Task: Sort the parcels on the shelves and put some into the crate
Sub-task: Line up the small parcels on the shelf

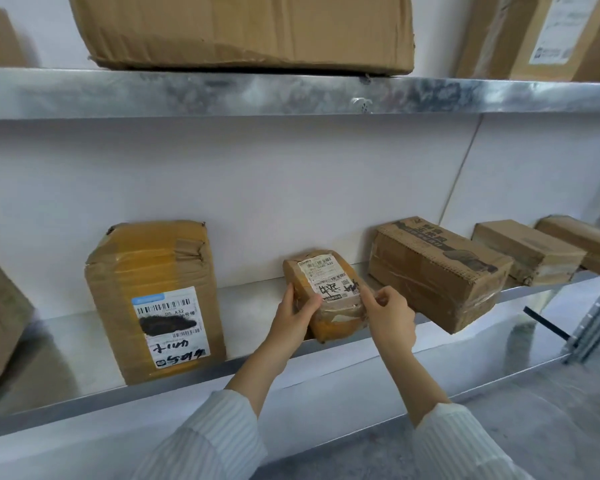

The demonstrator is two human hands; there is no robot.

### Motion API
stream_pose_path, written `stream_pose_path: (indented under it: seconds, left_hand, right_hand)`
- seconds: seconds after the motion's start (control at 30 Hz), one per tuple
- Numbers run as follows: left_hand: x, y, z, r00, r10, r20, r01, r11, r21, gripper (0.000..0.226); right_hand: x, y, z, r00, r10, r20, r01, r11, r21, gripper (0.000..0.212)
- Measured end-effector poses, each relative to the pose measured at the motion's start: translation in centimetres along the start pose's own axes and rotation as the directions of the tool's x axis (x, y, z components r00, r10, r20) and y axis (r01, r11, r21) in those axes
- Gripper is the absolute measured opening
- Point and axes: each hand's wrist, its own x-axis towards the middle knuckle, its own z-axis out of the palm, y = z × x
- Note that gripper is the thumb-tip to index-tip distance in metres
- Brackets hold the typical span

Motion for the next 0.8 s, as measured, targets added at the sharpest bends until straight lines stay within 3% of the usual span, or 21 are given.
stream_pose_path:
  seconds: [0.27, 0.5, 0.7, 0.8]
  left_hand:
    - [1.2, -0.8, -1.2, 0.992, -0.054, 0.113, 0.064, 0.994, -0.087, 0.039]
    - [2.6, -1.3, -1.0, 0.993, -0.057, 0.102, 0.064, 0.996, -0.066, 0.048]
    - [3.4, -1.9, 0.1, 0.999, -0.036, -0.040, 0.033, 0.996, -0.082, 0.053]
    - [3.5, -2.1, 0.9, 0.991, 0.034, -0.128, -0.030, 0.999, 0.037, 0.046]
  right_hand:
    - [-0.6, 0.0, 0.7, 1.000, -0.007, -0.014, 0.006, 0.999, -0.054, 0.037]
    - [-0.5, 0.0, -0.3, 1.000, 0.001, 0.027, -0.001, 1.000, 0.001, 0.034]
    - [0.9, 1.0, -0.7, 0.996, -0.017, 0.092, 0.018, 1.000, -0.012, 0.039]
    - [1.5, 1.1, -1.1, 0.987, -0.046, 0.151, 0.054, 0.997, -0.052, 0.041]
